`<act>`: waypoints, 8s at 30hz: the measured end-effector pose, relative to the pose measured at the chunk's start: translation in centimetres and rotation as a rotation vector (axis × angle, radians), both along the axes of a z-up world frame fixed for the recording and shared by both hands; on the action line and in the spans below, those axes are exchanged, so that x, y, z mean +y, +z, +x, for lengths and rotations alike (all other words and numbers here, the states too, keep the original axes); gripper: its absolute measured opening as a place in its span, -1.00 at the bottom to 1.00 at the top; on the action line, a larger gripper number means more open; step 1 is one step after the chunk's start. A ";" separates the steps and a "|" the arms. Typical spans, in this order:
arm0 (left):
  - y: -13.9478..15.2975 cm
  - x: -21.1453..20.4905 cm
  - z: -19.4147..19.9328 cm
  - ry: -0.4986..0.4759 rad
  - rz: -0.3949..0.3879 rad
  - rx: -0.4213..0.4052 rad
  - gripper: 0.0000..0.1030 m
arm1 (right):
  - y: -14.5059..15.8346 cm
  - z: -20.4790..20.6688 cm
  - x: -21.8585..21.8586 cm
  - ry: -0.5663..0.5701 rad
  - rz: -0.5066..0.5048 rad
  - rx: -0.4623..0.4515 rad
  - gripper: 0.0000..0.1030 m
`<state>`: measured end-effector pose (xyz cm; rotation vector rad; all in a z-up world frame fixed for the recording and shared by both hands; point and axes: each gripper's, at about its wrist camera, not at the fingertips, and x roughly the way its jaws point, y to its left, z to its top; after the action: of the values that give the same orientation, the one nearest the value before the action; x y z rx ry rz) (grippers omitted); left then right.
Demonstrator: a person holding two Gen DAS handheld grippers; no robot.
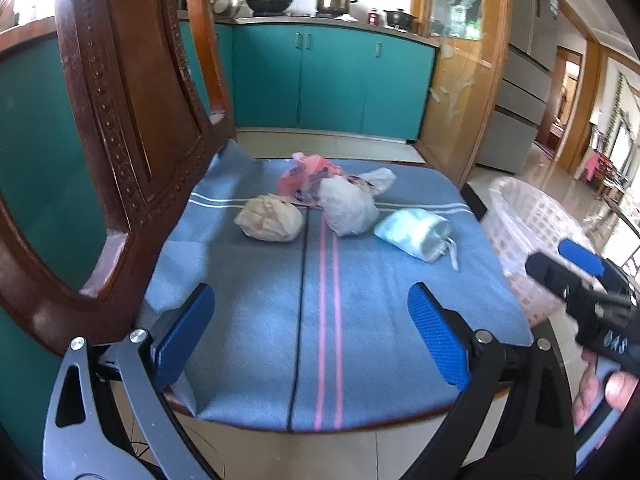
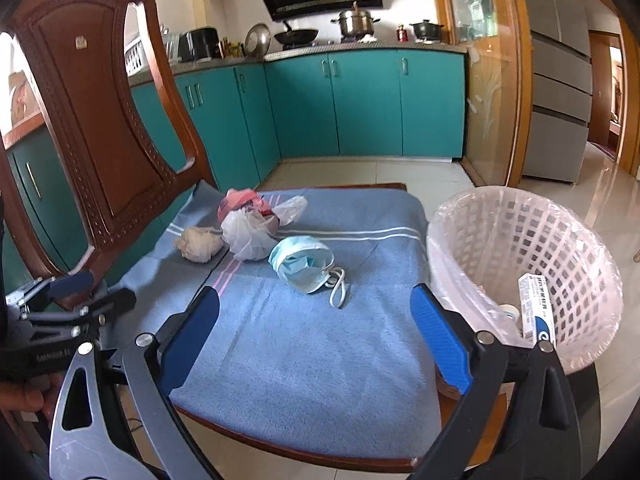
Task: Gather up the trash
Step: 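Bring both grippers back over the cushion, then grasp the blue face mask with the right gripper while the left gripper grasps the crumpled white paper, then lift the face mask with the right gripper while the left gripper lifts the paper ball, then drop the face mask into the wastebasket with the right gripper while the left gripper drops the paper, then bring both grippers back over the cushion, then grasp the white plastic bag with the right gripper while the left gripper grasps the pink wrapper, then lift the white plastic bag with the right gripper while the left gripper lifts the pink wrapper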
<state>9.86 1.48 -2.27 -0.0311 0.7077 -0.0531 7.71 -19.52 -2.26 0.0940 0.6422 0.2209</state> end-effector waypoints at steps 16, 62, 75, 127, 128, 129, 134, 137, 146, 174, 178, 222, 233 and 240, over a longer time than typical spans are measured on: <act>-5.4 1.1 13.7 0.044 0.140 0.127 0.86 | -6.9 11.2 5.0 0.085 -0.130 0.150 0.82; 3.5 -2.9 -7.1 -0.091 -0.014 -0.127 -0.27 | 1.7 -2.2 0.0 0.098 0.043 -0.010 -0.63; 3.4 -2.8 -6.7 -0.090 -0.011 -0.115 -0.26 | 1.6 -2.0 -0.2 0.098 0.037 -0.009 -0.63; 3.8 -1.0 -4.0 0.006 -0.023 -0.084 0.91 | -0.6 0.0 0.1 0.028 -0.022 -0.002 0.78; 4.0 -0.8 -4.1 0.001 -0.022 -0.098 0.91 | -0.9 0.4 1.6 0.059 -0.037 0.009 0.78; 4.1 -0.7 -4.2 -0.001 -0.021 -0.109 0.91 | -1.1 0.6 2.4 0.079 -0.045 0.015 0.78; 2.9 0.3 -3.7 0.016 0.009 -0.100 0.91 | -1.9 3.9 7.0 0.153 -0.084 0.032 0.78; 2.5 1.8 -2.7 0.049 -0.021 -0.069 0.91 | -2.5 6.7 9.4 0.159 -0.157 0.015 0.78; 2.8 3.2 -1.9 0.057 -0.078 -0.068 0.90 | -5.7 16.1 13.4 0.170 -0.237 0.184 -0.33; -4.6 -3.1 20.9 -0.170 0.123 0.090 -0.59 | 1.3 4.9 -4.5 0.062 0.089 0.030 -0.89; -3.2 -3.3 17.7 -0.179 0.075 0.062 -0.62 | 1.1 5.0 -4.4 0.064 0.099 0.035 -0.89; 1.0 -1.5 -1.8 -0.050 -0.039 -0.053 -0.61 | 0.9 -0.7 2.1 0.167 0.044 0.033 -0.89; 0.7 -1.5 -1.6 -0.048 -0.037 -0.048 -0.61 | 2.5 -0.2 -0.9 0.083 0.093 -0.025 -0.89; 0.4 -1.9 -1.6 -0.058 -0.034 -0.041 -0.61 | 3.7 2.0 -11.2 -0.184 0.185 -0.075 -0.29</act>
<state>8.27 -0.38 -1.86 -0.0421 0.6662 -0.1212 9.73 -30.76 1.43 0.3201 0.5334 0.1057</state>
